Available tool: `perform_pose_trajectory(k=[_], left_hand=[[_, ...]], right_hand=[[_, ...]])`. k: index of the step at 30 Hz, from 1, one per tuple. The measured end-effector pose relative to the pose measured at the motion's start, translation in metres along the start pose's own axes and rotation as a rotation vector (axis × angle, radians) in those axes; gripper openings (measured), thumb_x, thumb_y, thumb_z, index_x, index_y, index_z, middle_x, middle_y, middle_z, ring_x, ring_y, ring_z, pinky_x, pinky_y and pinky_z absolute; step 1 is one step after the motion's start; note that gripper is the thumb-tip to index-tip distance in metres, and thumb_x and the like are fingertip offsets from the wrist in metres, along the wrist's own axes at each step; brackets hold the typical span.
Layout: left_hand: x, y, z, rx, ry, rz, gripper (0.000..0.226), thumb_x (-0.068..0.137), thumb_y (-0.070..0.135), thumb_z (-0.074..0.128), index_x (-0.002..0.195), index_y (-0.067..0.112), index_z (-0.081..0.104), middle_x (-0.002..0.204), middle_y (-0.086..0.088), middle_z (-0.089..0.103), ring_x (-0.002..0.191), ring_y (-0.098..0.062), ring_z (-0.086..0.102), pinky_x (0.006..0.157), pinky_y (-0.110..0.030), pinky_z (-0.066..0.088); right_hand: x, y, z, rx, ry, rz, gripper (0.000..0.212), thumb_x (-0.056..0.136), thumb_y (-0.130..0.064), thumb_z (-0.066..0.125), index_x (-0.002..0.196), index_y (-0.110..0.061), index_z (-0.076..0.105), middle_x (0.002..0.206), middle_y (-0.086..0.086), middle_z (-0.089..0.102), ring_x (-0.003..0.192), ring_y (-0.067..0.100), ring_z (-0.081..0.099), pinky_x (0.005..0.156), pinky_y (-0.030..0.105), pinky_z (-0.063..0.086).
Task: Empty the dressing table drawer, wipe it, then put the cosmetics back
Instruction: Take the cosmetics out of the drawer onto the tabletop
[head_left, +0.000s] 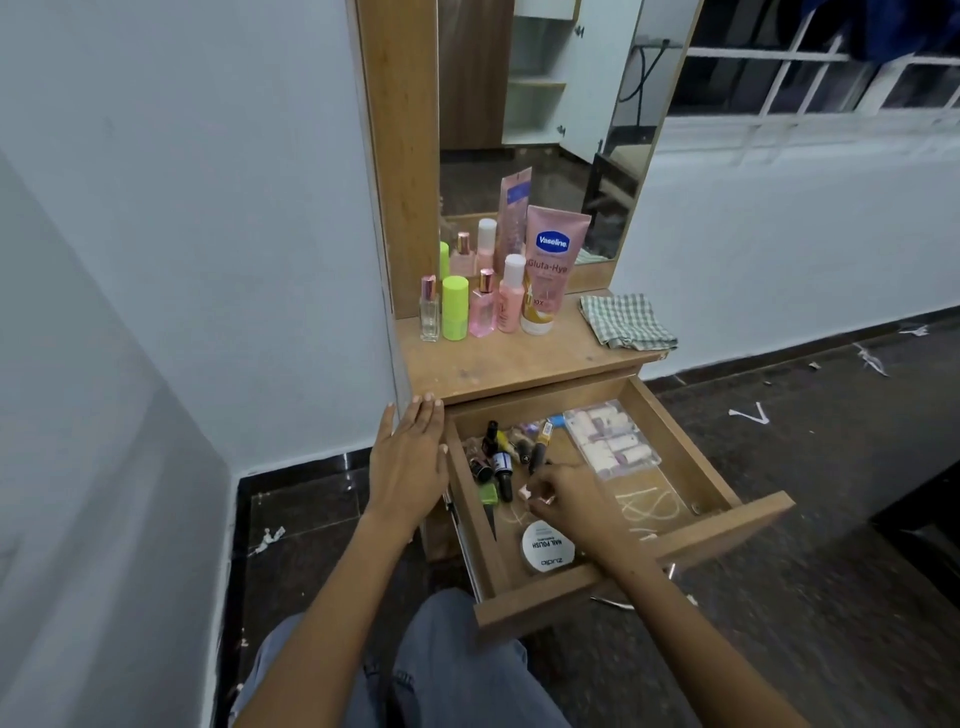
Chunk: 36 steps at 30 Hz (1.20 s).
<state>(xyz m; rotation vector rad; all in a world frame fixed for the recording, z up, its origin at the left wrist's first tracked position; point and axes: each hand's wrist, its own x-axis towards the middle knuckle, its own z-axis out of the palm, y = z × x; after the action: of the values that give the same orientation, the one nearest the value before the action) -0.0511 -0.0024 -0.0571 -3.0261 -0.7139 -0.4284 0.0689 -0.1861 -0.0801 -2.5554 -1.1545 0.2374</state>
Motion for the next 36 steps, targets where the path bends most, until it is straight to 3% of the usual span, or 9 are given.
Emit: perform_pose_trajectory(k=[6,10,18,27,32,36], left_hand=[[0.002,0.006,-0.003,-0.075,-0.021,-0.048,0.057,0.095,0.024,0.04,0.148,0.009,0.026,0.155,-0.007,0.026,0.144,-0.019,0.022,0.118,-0.039,0.007],[0.005,0.007,-0.005,-0.066,-0.044,-0.066,0.057,0.096,0.028,0.038,0.149,0.009,0.024,0.156,-0.007,0.023,0.145,-0.019,0.018,0.118,-0.038,0.006],[0.005,0.01,-0.009,-0.043,-0.067,-0.068,0.058,0.096,0.029,0.038,0.149,0.01,0.022,0.156,-0.007,0.022,0.145,-0.019,0.018,0.118,-0.038,0.006],[0.004,0.01,-0.013,-0.024,-0.081,-0.064,0.058,0.097,0.028,0.037,0.15,0.011,0.021,0.156,-0.005,0.022,0.145,-0.018,0.017,0.118,-0.038,0.006],[0.005,0.011,-0.014,-0.025,-0.084,-0.074,0.058,0.097,0.029,0.037,0.15,0.011,0.02,0.157,-0.005,0.02,0.145,-0.017,0.016,0.118,-0.037,0.005],[0.006,0.011,-0.014,-0.026,-0.084,-0.072,0.058,0.097,0.029,0.036,0.15,0.011,0.019,0.157,-0.005,0.019,0.145,-0.017,0.016,0.118,-0.038,0.005]], right_hand=[[-0.006,-0.008,-0.008,-0.306,-0.158,0.133,0.042,0.064,-0.056,0.076,0.083,-0.024,0.058,0.096,-0.003,0.067,0.092,0.018,0.065,0.067,0.026,0.043],[-0.005,-0.009,-0.006,-0.413,-0.226,0.179,0.066,0.057,-0.069,0.075,0.096,-0.018,0.064,0.097,0.0,0.068,0.089,0.019,0.066,0.063,0.027,0.042],[-0.005,-0.011,-0.006,-0.273,-0.208,0.181,0.057,0.072,-0.055,0.074,0.106,-0.012,0.06,0.11,0.007,0.064,0.101,0.023,0.063,0.076,0.03,0.047],[-0.007,-0.013,0.0,-0.412,-0.335,0.085,0.068,0.062,-0.058,0.077,0.113,-0.019,0.058,0.111,0.002,0.064,0.099,0.021,0.061,0.08,0.034,0.051],[-0.006,-0.015,-0.001,-0.384,-0.319,0.054,0.066,0.068,-0.052,0.075,0.119,-0.016,0.053,0.116,0.006,0.062,0.103,0.023,0.06,0.075,0.032,0.048],[-0.007,-0.014,-0.003,-0.247,-0.226,0.081,0.07,0.07,-0.054,0.07,0.124,-0.017,0.044,0.119,0.005,0.06,0.107,0.024,0.059,0.081,0.036,0.052]])
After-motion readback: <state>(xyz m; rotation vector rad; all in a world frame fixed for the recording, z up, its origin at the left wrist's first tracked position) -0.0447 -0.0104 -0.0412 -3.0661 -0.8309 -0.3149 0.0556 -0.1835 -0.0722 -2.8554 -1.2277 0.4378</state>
